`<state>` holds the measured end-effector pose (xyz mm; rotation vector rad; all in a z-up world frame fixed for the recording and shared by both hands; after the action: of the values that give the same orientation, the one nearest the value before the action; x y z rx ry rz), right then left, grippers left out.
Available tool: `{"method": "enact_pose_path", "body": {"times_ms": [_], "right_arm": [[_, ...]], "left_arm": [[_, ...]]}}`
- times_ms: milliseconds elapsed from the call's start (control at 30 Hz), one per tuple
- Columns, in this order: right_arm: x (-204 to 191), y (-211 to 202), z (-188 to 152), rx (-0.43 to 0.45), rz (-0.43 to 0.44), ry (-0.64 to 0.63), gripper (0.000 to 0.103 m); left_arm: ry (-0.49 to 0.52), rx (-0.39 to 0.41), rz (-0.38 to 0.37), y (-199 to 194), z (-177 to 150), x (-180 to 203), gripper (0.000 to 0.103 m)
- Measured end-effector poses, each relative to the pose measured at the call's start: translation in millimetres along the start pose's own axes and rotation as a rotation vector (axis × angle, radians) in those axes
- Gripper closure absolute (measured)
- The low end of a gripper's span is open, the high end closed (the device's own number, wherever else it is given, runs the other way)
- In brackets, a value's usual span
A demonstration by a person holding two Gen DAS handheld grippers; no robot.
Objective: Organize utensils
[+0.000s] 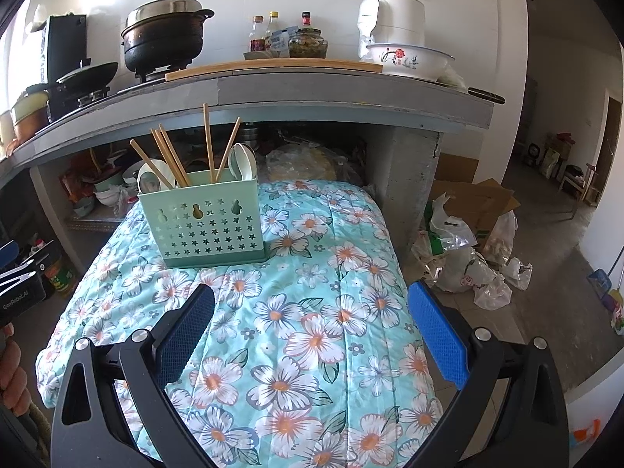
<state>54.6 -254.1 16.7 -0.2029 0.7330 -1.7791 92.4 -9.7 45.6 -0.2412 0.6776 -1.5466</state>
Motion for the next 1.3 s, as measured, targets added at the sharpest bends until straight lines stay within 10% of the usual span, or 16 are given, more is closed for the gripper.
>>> {"method": "enact_pose_path", "body": {"times_ms": [1300], "right_arm": [[-5.3,-0.6,0.2,0.002,0.017,-0.018,0.006]], "left_arm": [[0.002,-0.003,-0.002,-0.8,0.0,1.1,0.008]]}}
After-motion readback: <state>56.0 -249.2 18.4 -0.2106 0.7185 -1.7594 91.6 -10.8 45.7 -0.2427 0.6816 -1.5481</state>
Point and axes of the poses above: each gripper's, at about its wrist camera, not at the fingertips, and y roughly the way its jaws point, x to its right, z to its top, the point moved 2 cm from there along y, roughly the way its jaws point, and after that the axes turned 14 degrees about y, right-handed, at the moved point
